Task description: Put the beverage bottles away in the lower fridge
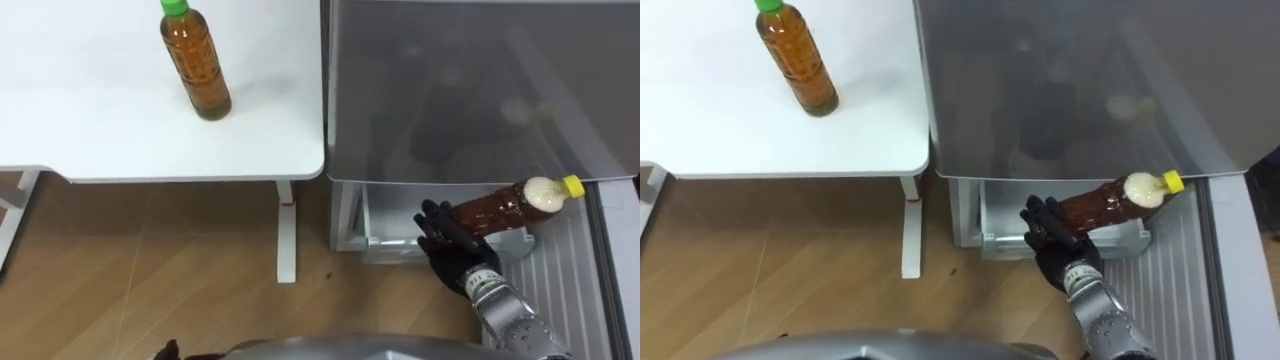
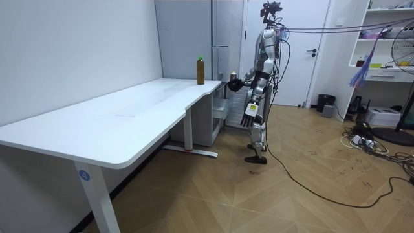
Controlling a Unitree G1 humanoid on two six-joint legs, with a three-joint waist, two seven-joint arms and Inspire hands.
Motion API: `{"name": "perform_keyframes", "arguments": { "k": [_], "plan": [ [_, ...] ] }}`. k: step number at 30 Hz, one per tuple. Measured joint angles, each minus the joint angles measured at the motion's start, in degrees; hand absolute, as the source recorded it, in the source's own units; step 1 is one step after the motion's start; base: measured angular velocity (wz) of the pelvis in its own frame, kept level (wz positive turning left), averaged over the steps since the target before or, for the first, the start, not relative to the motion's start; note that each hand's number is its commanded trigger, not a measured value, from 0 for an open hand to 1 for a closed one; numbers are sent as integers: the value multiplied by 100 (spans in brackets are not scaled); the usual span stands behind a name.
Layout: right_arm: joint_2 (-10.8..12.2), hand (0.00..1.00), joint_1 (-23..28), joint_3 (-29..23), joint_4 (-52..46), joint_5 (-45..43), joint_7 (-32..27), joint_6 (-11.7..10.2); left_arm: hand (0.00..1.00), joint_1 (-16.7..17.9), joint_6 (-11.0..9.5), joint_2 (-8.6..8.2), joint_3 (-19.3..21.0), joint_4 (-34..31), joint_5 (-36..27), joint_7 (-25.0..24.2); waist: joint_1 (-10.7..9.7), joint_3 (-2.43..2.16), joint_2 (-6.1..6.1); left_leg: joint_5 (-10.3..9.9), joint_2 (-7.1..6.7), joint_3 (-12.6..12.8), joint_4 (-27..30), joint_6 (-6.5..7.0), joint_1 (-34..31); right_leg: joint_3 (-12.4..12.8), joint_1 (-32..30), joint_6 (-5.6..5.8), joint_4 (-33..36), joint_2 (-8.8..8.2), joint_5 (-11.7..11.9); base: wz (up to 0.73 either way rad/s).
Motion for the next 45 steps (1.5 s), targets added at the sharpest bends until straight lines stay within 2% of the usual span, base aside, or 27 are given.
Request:
{"name": "perform_keyframes", "arguments": {
  "k": [3,9,13,16,18,23,26,29,32,33,36,41,43,45],
  "plan": [
    [-1,100,-1,4,1,367,0,-13,0,115,53,-8,-18,0,-7,-13,8,-1,21,-11,1,-9,7,4,15,-9,42,0,-3,1,0,3],
    [-3,100,-3,185,138,885,9,-118,0,306,220,-23,-121,9,28,-105,247,19,127,-20,3,-28,50,1,5,-17,41,0,0,0,0,-1],
    [-6,100,-20,309,393,966,28,-123,0,408,396,-38,-305,49,395,-284,291,9,178,-24,-3,-61,81,3,-27,-35,35,0,5,-6,0,2],
    [-12,100,-25,329,506,971,46,-123,0,458,484,-43,-350,67,505,-370,286,-29,243,-24,-5,-85,91,3,-40,-63,36,0,5,-8,0,5],
    [-16,100,-76,330,583,1038,68,-124,0,476,533,-43,-390,59,611,-389,268,-36,262,-23,-10,-136,131,4,-98,-113,16,0,6,-15,0,11],
    [-45,100,-325,289,884,1480,64,-121,0,321,647,-96,-466,35,879,-392,211,-33,266,-21,-28,-257,258,2,-311,-229,-84,-1,8,-27,0,13],
    [-112,100,-603,256,912,1544,65,-121,0,78,705,-96,-497,32,1123,-395,122,-24,284,-12,-40,-339,394,1,-636,-298,-307,-5,19,-29,3,16],
    [-125,100,-1112,139,1427,1704,67,-115,0,-108,708,-16,-674,-67,1155,-396,103,-9,284,26,-45,-364,452,0,-890,-340,-500,-14,32,-34,9,13],
    [-161,100,-1537,-55,1863,1713,67,-103,0,-321,707,-5,-708,-111,1344,-378,121,0,293,63,-47,-364,458,2,-1119,-379,-757,-16,104,-52,10,7],
    [-163,100,-1592,-89,1875,1716,67,-101,0,-360,706,0,-709,-131,1349,-370,127,3,320,78,-50,-364,458,0,-1159,-388,-795,-21,103,-57,13,5],
    [-157,100,-1755,-136,1994,1739,92,-91,0,-553,708,63,-808,-136,1352,-299,131,35,279,157,-59,-363,452,0,-1379,-449,-1068,-44,149,-87,28,6],
    [-261,100,-2309,-604,2650,1936,61,-43,0,-638,707,148,-807,-131,1342,-297,129,52,305,313,-100,-352,232,28,-1610,-425,-1450,-42,229,-163,31,-1],
    [-298,100,-2496,-618,2862,1878,64,-25,0,-735,706,197,-809,-118,1340,-328,133,82,301,342,-106,-348,195,25,-1650,-439,-1493,-41,216,-169,32,3],
    [-314,100,-2686,-626,3041,1829,69,32,0,-817,703,226,-812,-114,1318,-398,122,86,305,353,-106,-332,198,22,-1738,-434,-1597,-44,234,-166,34,0]
  ]
}}
